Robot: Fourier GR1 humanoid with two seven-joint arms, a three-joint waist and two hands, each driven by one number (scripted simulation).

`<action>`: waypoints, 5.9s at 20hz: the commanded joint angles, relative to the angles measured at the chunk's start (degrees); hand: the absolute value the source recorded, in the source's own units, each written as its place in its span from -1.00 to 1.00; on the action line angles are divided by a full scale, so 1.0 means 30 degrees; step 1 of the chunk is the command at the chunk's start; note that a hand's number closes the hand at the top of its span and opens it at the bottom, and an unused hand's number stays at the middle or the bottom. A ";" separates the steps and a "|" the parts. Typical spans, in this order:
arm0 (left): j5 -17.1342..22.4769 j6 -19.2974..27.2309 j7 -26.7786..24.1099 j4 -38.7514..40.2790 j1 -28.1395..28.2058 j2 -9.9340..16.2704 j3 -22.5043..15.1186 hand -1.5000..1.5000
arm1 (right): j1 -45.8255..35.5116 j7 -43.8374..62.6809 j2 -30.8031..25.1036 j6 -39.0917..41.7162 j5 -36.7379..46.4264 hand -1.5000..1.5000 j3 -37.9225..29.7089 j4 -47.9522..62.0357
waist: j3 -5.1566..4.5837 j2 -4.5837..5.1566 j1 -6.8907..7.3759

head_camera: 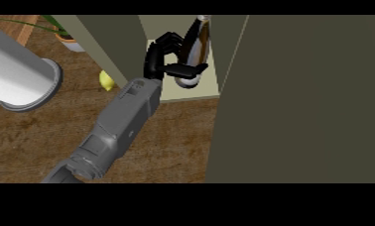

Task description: Pick up the wine, place it into the cabinet and close the cabinet

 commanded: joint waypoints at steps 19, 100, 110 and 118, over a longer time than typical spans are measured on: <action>-0.0864 0.2270 -0.2157 0.4501 -0.2936 0.1286 0.0927 -1.00 | 0.1541 -0.1040 -0.0408 0.1088 -0.1544 -1.00 0.0185 -0.2080 | 0.0013 0.0370 -0.0557; 0.3805 -0.6016 0.0666 -2.3645 1.8425 0.5010 -0.3506 -1.00 | 0.3448 -0.0992 -0.4305 0.2211 -0.1952 -1.00 0.0415 -0.4354 | 0.0029 -0.0518 0.1880; 0.4643 -0.8726 -0.0954 -2.3356 2.0353 0.7602 -0.0817 -1.00 | 0.3014 -0.1783 -0.5772 0.5673 -0.1373 1.00 0.3083 -0.4523 | -0.0012 -0.0472 0.1791; 0.6482 -0.9814 0.0462 -2.4009 2.0422 0.9269 0.1342 -1.00 | 0.1412 -0.0720 -0.3838 0.5239 -0.0323 1.00 0.4294 -0.3890 | -0.0033 -0.0472 0.1875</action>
